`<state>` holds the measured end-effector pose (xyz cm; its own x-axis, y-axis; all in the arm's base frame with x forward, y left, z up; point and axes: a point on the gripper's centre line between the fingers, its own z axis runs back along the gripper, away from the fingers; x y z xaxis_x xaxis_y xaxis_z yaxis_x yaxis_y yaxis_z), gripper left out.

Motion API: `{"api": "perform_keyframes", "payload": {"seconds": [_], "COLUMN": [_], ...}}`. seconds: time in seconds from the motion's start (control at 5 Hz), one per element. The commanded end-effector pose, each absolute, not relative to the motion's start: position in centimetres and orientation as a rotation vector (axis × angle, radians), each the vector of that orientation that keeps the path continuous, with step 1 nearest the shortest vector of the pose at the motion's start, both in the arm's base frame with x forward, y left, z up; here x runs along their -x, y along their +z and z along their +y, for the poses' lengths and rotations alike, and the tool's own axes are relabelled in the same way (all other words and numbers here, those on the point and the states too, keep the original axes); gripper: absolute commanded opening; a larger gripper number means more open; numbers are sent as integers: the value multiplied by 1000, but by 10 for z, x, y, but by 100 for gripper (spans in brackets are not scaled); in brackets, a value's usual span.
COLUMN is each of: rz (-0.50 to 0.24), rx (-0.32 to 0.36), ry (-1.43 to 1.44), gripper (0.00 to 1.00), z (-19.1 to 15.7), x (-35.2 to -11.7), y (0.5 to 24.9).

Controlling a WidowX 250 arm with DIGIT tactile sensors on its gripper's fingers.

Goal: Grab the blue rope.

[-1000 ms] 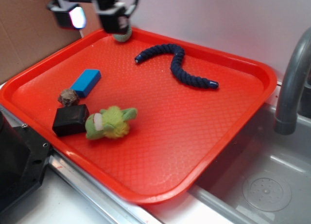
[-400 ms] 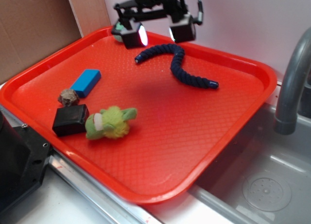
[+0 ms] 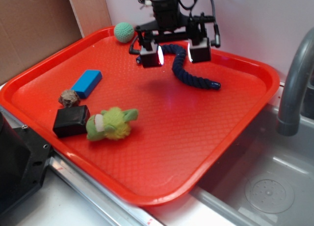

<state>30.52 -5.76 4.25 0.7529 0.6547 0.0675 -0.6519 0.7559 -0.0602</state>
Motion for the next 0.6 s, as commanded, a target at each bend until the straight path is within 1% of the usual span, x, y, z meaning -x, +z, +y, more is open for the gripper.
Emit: {"api": "perform_keyframes", "payload": {"seconds": [0.0,0.2,0.4], "rz": [-91,-50,-29], "rx": [9,-13,-11], "ry": [754,771,763], "gripper": [100,97,0], "z": [-41,-35,-33], "x": [-322,-315,-309], "y": [29,14,11]}}
